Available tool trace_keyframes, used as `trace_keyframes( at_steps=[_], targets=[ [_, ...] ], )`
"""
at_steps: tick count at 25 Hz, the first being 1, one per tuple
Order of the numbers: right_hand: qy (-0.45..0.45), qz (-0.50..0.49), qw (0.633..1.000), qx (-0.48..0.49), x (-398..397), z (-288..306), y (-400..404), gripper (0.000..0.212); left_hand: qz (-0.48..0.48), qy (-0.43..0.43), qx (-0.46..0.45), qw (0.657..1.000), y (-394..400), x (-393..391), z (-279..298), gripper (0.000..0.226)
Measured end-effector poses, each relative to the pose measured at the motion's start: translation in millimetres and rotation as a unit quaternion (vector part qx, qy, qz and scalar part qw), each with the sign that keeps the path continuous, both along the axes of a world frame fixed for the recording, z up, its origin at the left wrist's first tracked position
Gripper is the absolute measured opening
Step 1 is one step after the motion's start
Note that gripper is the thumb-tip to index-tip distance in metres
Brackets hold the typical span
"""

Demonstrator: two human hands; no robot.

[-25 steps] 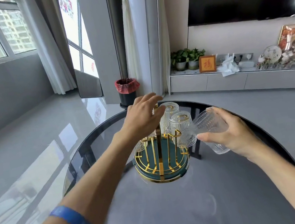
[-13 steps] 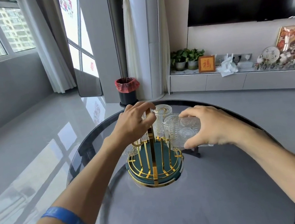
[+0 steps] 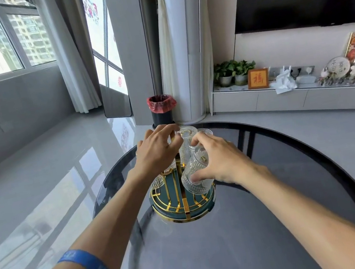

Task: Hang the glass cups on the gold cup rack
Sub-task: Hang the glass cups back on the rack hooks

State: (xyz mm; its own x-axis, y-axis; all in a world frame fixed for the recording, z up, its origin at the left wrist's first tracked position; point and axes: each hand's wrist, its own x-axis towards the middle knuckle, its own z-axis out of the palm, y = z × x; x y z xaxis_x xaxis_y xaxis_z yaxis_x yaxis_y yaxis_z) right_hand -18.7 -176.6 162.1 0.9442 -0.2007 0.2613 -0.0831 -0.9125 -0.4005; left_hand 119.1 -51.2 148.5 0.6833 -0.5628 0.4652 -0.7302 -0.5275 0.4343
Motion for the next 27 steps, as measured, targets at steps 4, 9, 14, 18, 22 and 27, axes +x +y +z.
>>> trace_keyframes(
  at_steps=[4,9,14,18,22,27],
  targets=[
    [-0.017,0.015,0.999,-0.038,16.3,-15.5,7.4,0.056,0.062,0.001,-0.015,0.998,3.0,5.1,0.3,0.043],
    [-0.063,0.035,0.997,0.017,22.0,-26.8,-6.9,0.051,0.068,0.015,-0.015,0.997,3.8,11.5,0.6,0.043],
    [-0.244,-0.113,0.954,0.131,24.8,-50.5,-42.1,0.042,0.049,-0.100,-0.094,0.989,15.0,-30.5,-22.3,0.051],
    [-0.144,-0.171,0.967,0.119,44.7,-68.3,-74.2,0.045,0.024,-0.124,-0.088,0.988,14.8,-72.3,-63.1,0.060],
    [0.019,-0.128,0.992,0.007,78.8,-77.6,-92.6,0.065,0.055,-0.134,-0.070,0.987,16.7,-38.8,-54.4,0.063],
    [0.093,-0.113,0.988,-0.045,123.6,-96.0,-106.3,0.058,0.041,-0.160,-0.031,0.986,18.2,-15.2,-52.6,0.064]
  ],
)
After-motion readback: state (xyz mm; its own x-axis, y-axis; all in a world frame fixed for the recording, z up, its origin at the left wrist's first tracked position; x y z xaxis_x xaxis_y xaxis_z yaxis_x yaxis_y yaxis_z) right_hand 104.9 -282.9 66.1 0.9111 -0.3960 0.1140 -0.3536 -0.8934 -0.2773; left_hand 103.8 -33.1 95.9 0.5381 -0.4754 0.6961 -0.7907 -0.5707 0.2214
